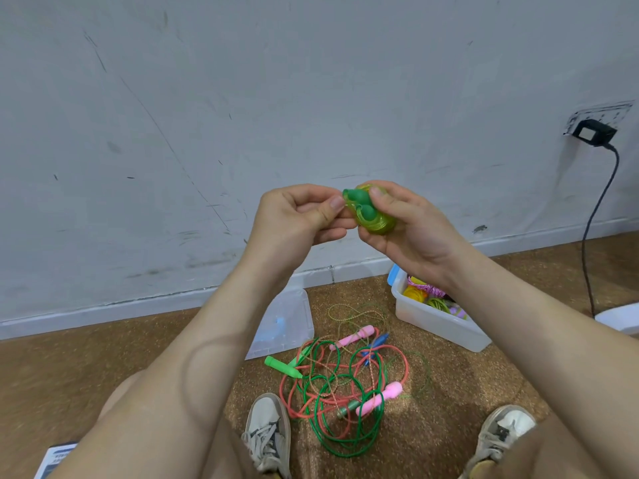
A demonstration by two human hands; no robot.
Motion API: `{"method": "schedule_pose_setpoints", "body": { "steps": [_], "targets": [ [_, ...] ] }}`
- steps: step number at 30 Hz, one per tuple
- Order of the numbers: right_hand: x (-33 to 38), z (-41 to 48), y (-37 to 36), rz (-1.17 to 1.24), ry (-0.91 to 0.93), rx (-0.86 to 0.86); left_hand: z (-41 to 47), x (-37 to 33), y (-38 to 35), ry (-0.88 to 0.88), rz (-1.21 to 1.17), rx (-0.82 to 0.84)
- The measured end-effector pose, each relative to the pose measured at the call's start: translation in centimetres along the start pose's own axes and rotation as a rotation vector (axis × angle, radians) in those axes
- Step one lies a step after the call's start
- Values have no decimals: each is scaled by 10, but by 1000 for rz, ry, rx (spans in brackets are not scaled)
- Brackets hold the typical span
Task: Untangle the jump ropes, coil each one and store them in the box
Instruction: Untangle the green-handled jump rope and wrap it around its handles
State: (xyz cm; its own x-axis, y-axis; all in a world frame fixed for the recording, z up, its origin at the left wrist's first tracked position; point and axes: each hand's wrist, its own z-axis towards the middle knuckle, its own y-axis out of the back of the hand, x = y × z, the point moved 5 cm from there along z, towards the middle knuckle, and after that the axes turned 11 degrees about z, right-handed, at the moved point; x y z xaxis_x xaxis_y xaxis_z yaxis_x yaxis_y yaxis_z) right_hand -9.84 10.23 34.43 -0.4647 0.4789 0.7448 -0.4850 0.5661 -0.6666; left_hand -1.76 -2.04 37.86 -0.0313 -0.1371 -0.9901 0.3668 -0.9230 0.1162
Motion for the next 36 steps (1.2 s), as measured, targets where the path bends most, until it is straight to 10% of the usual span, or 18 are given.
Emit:
{"method": "schedule_pose_setpoints", "body": {
  "steps": [19, 36],
  "targets": [
    [40, -8, 10, -668, 365, -76, 4, 25, -26, 292, -359, 96],
    [50, -6, 17, -960, 383, -88, 10, 14, -24, 73, -80, 36]
  ]
}}
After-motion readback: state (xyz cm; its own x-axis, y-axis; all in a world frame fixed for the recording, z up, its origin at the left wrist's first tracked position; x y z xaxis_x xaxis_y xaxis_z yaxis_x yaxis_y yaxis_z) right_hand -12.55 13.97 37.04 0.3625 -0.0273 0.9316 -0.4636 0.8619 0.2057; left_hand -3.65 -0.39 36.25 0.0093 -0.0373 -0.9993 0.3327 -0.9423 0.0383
